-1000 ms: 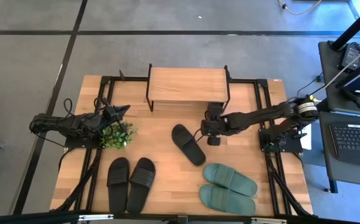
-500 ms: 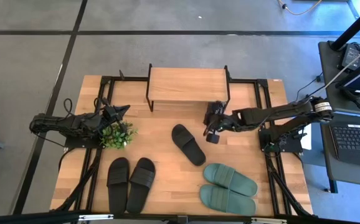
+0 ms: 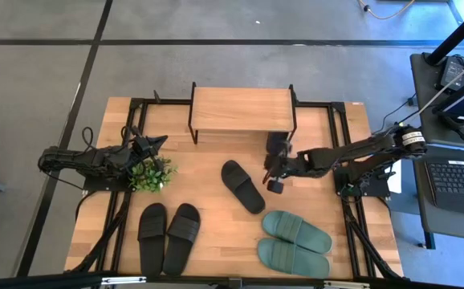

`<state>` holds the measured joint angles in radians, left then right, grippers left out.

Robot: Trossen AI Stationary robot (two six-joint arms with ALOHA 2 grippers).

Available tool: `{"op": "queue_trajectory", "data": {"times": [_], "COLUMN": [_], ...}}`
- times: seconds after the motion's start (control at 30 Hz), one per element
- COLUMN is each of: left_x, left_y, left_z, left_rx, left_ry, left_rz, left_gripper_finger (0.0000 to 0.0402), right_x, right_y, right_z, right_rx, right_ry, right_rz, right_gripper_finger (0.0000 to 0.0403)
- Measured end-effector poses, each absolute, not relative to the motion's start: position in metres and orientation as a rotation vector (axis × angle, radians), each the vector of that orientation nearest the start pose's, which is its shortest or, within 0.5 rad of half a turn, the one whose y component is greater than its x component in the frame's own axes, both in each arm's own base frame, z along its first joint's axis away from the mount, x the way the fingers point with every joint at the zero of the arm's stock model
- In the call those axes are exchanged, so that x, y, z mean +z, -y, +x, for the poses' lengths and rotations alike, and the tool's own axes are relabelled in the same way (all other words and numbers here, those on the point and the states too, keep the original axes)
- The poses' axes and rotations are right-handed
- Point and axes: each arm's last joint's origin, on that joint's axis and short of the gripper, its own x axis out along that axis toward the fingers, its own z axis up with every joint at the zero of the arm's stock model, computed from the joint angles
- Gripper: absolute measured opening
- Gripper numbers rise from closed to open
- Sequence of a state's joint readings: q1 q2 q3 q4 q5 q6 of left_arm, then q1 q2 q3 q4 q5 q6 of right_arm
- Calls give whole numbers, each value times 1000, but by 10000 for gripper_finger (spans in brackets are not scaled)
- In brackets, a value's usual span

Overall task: Pick and place slides into the shelf
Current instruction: Put the black slide under the shelf

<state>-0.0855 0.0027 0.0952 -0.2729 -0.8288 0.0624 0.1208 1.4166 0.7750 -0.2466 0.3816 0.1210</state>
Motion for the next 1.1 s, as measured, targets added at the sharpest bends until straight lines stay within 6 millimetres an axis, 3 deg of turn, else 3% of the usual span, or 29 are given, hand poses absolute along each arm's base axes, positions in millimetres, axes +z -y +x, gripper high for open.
{"op": "queue_trajectory", "data": {"times": [0.17, 0.4, 0.57, 0.7, 0.93, 1.1], "left_x": [171, 171, 171, 171, 171, 171], "left_y": [-14, -14, -14, -14, -14, -14], "left_z": [82, 82, 82, 82, 82, 82], "left_rx": [736, 736, 736, 736, 736, 736], "left_ry": [-189, -189, -189, -189, -189, -189], "left_rz": [141, 141, 141, 141, 142, 142], "left_gripper_finger": [0, 0, 0, 0, 0, 0], "right_x": [182, 181, 181, 181, 182, 185], "right_y": [-30, -30, -30, -30, -30, -33], "right_z": [272, 273, 273, 273, 274, 277], "right_rx": [-197, -236, -210, -195, -197, -182], "right_ry": [-725, -650, -659, -663, -645, -607], "right_rz": [-234, -117, -193, -234, -227, -251], "right_gripper_finger": [92, 92, 97, 139, 255, 293]}}
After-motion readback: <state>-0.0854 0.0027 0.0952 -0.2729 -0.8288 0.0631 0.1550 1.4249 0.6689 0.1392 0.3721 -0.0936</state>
